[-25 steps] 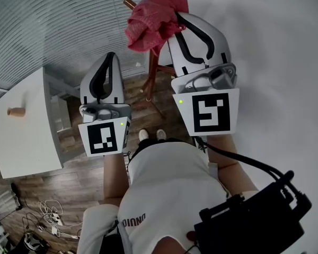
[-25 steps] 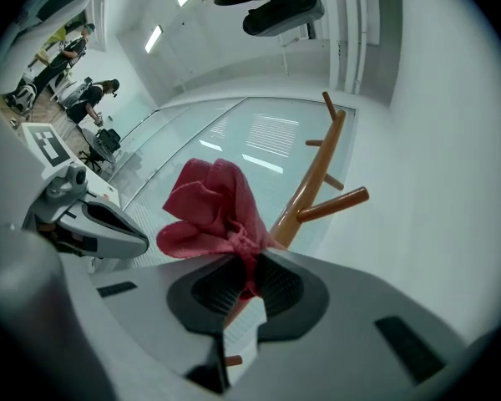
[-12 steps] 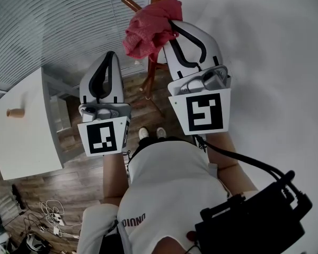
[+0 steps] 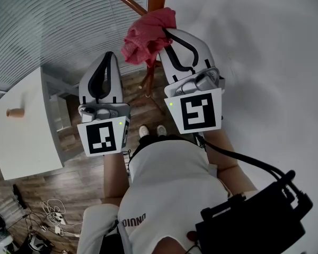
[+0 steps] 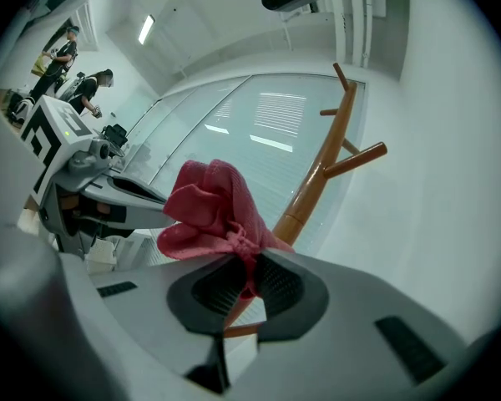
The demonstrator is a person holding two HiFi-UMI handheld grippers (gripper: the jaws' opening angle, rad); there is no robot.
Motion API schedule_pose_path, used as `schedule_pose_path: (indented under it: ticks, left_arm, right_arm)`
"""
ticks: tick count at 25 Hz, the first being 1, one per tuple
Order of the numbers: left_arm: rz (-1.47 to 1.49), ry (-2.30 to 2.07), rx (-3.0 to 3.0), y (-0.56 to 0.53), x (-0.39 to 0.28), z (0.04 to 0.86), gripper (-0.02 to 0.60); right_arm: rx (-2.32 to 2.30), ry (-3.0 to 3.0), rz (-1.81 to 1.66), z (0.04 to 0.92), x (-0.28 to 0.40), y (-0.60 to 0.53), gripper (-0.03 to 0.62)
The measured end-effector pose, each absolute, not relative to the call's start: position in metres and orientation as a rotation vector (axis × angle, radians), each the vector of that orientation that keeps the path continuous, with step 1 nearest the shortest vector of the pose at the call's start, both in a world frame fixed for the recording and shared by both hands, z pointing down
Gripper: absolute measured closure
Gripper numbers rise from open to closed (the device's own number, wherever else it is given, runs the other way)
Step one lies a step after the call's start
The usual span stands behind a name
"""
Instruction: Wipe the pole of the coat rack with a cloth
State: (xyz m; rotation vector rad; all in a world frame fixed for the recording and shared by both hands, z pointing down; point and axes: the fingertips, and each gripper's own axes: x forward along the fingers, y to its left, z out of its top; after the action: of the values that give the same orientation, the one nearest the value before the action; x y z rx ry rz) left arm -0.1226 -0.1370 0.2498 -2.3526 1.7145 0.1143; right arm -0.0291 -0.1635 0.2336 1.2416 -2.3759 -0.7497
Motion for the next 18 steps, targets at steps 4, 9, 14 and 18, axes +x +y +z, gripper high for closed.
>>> schedule_pose_path:
  ticks: [4,9,14,18]
  left_arm:
    - [0.108,1.729,-2.349,-0.134,-0.128,0.255,0.568]
    - [0.106,1.742,-2.35,-0.135,-0.129,0.256,0.568]
    - [0.101,1.759,-2.352,-0.135,-0.13,0.257,0.568]
    - [0.095,1.766,-2.351,-0.136,-0.13,0.259,0.568]
  right_arm:
    - [1.231,-2.378,-0.731,0.246,-0.032,-0.16,0.548]
    - [1.208,-2.369,-0.706,0.256,-0.033,-0.161,0.548]
    - [1.177,-2.364,-0.671,0.269,-0.035,-0.159,0.548]
    - [1.199,-2.4,-0.6,0.283,-0.034,-0.161,0.548]
